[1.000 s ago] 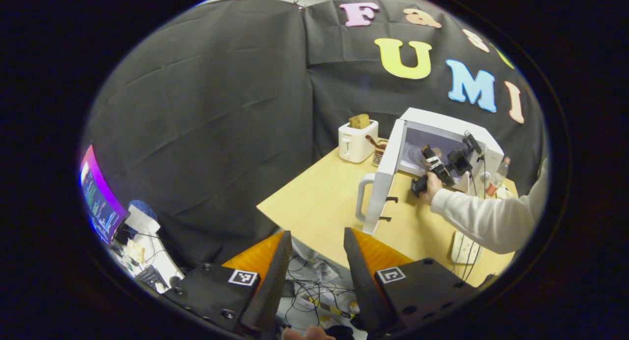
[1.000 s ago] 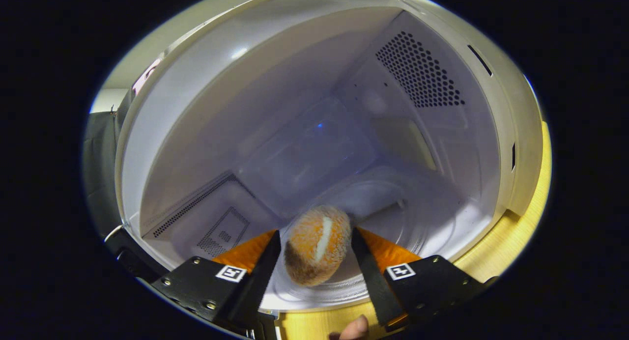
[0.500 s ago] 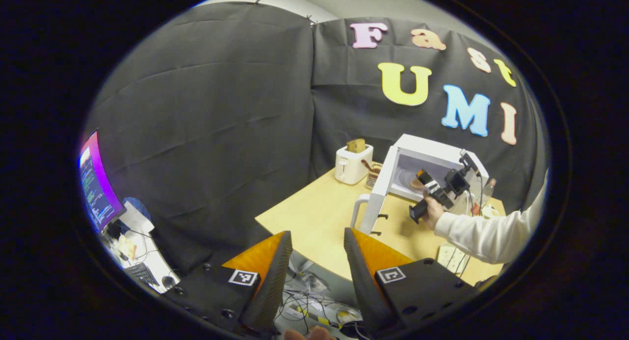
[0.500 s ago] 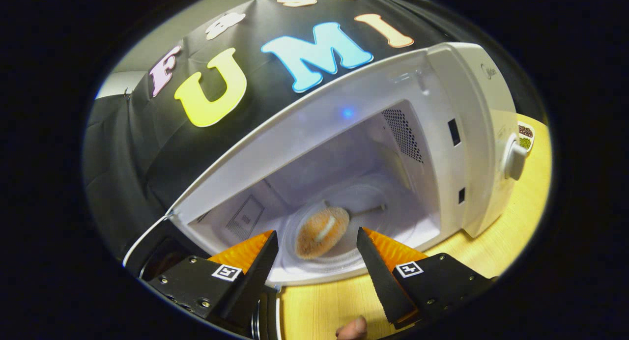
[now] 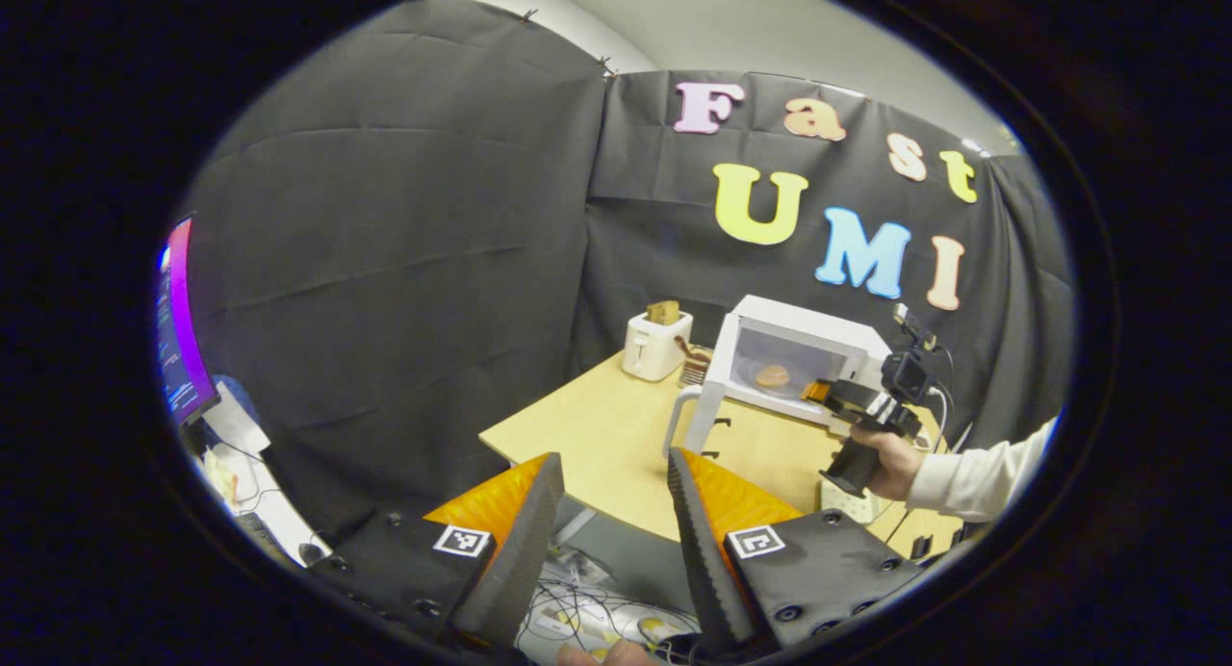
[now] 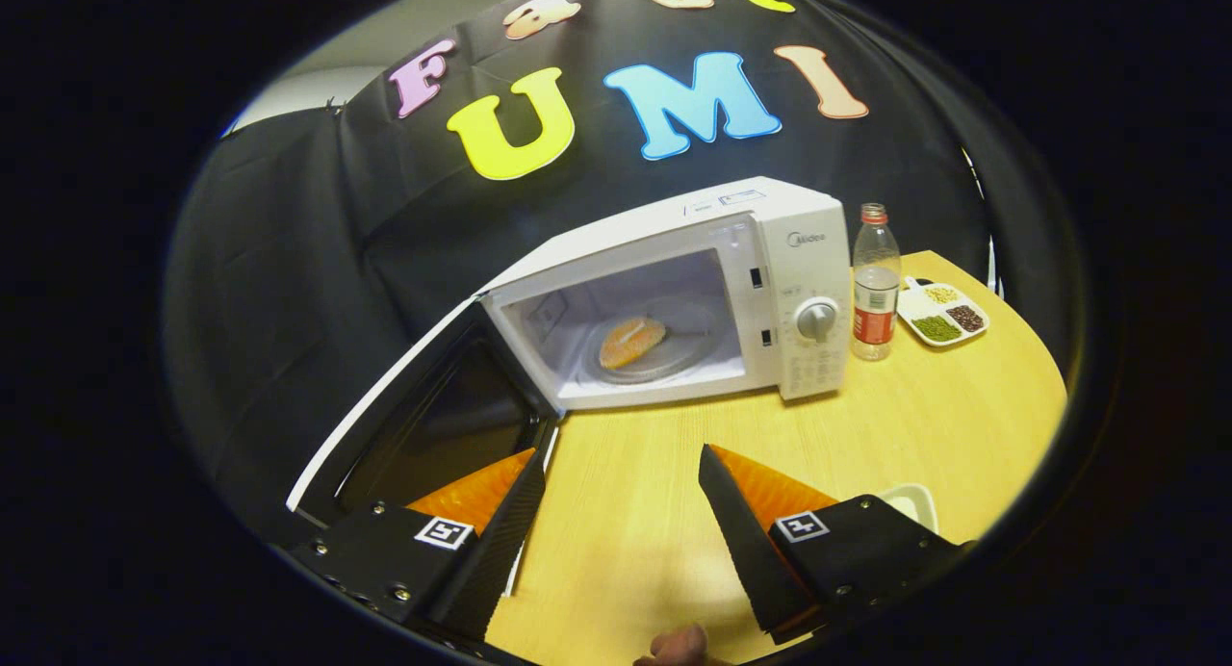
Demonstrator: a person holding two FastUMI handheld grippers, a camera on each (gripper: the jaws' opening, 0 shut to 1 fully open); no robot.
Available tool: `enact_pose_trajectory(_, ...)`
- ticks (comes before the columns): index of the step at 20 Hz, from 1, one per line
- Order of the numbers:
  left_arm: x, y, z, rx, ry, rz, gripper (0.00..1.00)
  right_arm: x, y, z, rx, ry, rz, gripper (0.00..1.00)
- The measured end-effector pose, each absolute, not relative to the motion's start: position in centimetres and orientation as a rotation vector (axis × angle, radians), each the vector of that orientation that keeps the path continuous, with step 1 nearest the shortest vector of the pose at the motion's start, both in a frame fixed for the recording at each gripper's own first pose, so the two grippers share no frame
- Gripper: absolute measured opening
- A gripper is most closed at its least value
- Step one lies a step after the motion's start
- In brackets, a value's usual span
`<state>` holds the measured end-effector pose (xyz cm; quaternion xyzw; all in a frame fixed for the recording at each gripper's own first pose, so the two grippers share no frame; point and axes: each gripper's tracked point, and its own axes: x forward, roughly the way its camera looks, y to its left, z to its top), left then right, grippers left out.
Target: Open the microwave oven with the left hand, put the food in, and close the microwave oven.
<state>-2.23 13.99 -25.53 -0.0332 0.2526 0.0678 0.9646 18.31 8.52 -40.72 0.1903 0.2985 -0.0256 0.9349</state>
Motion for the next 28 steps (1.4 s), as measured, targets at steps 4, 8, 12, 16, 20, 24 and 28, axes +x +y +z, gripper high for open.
enact_pose_trajectory(4,-1.2,13.5,-24.9,-0.089,0.497,0.085,0.75,11.4,7.0,-38.0,0.335,0.639,0.028,0.98)
enact_pose_trajectory(8,0.5,12.1,-24.6,-0.064,0.471,0.059,0.75,6.5,4.4,-34.7,0.254,0.638,0.13,0.98)
enact_pose_trajectory(12,3.4,10.2,-25.9,-0.052,0.502,0.057,0.69,3.8,0.5,-30.1,0.159,0.538,0.141,0.98)
enact_pose_trajectory(16,6.7,9.3,-27.8,-0.047,0.537,0.052,0.69,1.4,-2.0,-28.4,0.134,0.495,0.116,0.98)
enact_pose_trajectory(20,12.7,11.2,-32.4,-0.08,0.59,0.042,0.75,0.3,-3.2,-29.2,0.1,0.512,0.029,0.98)
enact_pose_trajectory(24,19.3,15.4,-38.4,-0.035,0.635,0.029,0.75,0.0,-2.6,-30.3,0.11,0.579,-0.066,0.98)
enact_pose_trajectory(28,23.4,15.8,-46.3,-0.136,0.757,-0.022,0.7,1.2,-2.7,-31.6,0.081,0.648,-0.186,0.98)
